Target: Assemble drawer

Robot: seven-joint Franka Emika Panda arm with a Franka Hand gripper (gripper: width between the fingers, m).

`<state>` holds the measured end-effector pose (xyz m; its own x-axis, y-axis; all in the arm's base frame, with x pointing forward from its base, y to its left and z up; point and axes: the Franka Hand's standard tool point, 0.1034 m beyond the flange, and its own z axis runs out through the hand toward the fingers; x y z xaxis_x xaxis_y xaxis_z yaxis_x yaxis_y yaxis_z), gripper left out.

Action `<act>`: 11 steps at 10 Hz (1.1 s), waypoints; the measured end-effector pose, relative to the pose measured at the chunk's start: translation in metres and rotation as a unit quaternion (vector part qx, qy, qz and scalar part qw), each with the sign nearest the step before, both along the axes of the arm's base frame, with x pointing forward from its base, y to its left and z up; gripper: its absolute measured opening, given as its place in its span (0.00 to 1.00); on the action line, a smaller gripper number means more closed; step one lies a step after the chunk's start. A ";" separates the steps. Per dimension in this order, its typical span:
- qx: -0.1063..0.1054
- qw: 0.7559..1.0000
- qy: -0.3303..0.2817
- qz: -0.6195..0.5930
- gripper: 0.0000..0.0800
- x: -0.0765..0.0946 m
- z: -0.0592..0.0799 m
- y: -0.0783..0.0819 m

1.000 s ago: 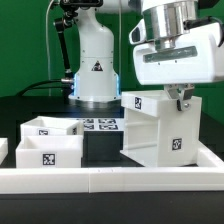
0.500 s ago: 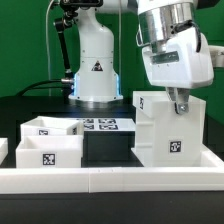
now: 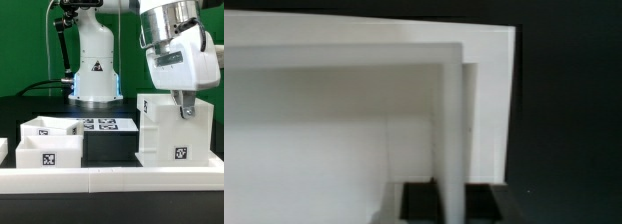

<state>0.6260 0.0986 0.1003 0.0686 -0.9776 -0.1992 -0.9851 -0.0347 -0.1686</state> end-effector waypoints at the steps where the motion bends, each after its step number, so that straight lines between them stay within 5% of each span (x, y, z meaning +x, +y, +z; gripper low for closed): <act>1: 0.001 1.000 -0.001 -0.001 0.06 0.006 0.000 0.000; 6: 0.004 1.000 0.002 0.004 0.06 0.017 0.000 0.000; 8: 0.004 1.000 0.001 0.009 0.15 0.017 0.000 0.000; 11: -0.004 0.996 -0.008 0.088 0.71 0.011 0.004 0.007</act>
Offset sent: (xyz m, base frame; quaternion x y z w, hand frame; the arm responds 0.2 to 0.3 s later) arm 0.0238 0.0036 -0.0054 -0.0104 -0.0130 0.0394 0.9991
